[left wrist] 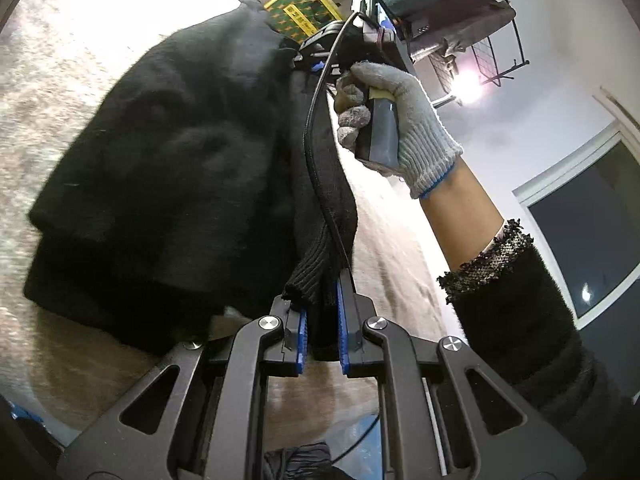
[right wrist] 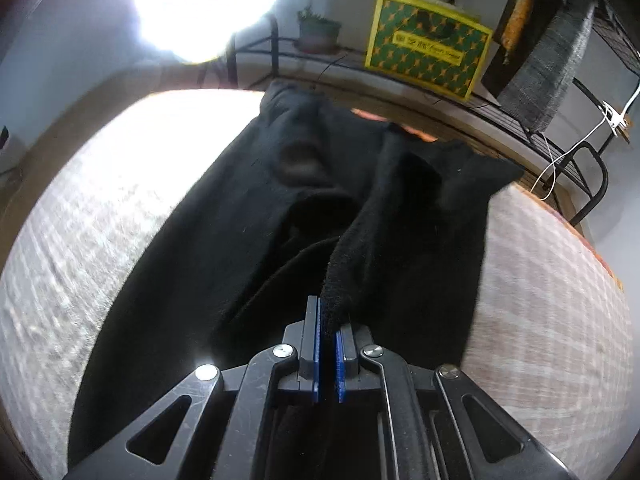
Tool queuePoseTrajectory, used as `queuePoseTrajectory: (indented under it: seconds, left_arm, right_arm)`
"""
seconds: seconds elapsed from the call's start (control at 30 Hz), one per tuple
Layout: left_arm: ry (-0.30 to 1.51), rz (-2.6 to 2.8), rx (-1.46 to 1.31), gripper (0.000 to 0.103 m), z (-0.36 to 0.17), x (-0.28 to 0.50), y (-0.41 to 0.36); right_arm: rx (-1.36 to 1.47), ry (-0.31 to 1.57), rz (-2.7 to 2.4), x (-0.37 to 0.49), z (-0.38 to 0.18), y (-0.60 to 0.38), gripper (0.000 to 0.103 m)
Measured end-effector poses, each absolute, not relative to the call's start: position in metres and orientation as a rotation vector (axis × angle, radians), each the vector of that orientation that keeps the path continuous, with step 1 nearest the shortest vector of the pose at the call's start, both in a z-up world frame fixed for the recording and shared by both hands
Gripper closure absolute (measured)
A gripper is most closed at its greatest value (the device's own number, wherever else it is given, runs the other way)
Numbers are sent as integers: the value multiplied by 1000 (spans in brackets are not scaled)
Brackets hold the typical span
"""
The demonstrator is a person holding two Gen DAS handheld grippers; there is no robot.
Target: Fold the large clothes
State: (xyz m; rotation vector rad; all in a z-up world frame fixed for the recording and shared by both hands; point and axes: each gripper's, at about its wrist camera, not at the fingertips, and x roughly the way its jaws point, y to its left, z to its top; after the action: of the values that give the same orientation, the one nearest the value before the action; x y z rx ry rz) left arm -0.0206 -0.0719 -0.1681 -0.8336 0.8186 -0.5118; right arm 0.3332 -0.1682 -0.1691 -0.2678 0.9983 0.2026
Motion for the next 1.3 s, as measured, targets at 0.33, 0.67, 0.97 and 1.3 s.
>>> queuePoseTrajectory:
  seconds: [0.33,0.67,0.97,1.3]
  left_arm:
    - [809,-447,-756,93,-153,-31,-69]
    - [768,-399,-565,93,-111,-69,-48]
    - [753,-421,-415,93,-61,-12,-33]
    - [774,-447,-139,93,-22,178,-88]
  right_arm:
    - [50,912,454,282,-117,-226,71]
    - [123,933,432,169,-119,-285,70]
    - [86,915,391,124,-121,-302,71]
    - [138,877,491,132,-137,-280,75]
